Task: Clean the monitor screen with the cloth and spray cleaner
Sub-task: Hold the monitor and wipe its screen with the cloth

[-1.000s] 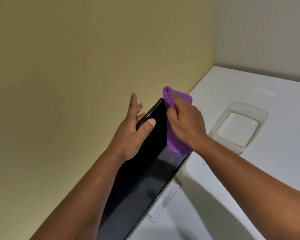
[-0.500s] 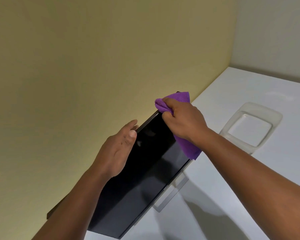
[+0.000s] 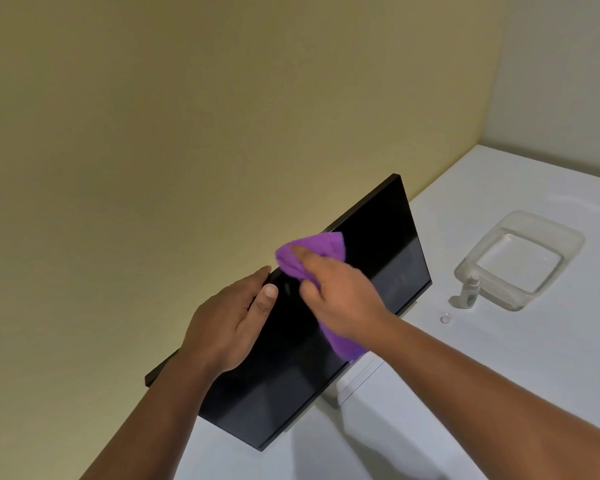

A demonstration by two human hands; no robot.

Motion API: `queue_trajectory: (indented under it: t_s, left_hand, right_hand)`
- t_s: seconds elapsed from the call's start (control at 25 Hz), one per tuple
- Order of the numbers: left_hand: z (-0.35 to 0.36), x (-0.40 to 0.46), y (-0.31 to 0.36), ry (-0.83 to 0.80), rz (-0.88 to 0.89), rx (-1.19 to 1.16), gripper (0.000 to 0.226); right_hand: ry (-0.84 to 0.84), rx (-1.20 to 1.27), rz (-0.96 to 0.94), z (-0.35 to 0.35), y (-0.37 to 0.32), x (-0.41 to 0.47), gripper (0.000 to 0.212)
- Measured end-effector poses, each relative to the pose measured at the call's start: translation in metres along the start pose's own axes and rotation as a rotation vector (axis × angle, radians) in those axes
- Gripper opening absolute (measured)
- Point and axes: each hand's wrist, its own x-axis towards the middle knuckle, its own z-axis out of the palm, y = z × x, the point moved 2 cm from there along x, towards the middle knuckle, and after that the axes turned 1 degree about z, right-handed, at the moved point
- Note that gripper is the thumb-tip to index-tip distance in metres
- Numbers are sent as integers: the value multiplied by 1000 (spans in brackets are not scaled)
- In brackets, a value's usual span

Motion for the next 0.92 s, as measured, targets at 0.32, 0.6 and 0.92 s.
queue_trajectory:
  t_s: [0.32, 0.6, 0.92]
  left_hand:
    - [-3, -21, -20, 16, 8, 111, 85]
    - [-8, -24, -22, -5, 46, -8, 70]
    - [-17, -79, -68, 108, -157, -2, 76]
  right_hand:
    - [443, 189, 212, -5, 32, 12, 58]
    - [165, 343, -83, 87, -26, -49, 66]
    - [509, 456, 220, 55, -13, -19, 35]
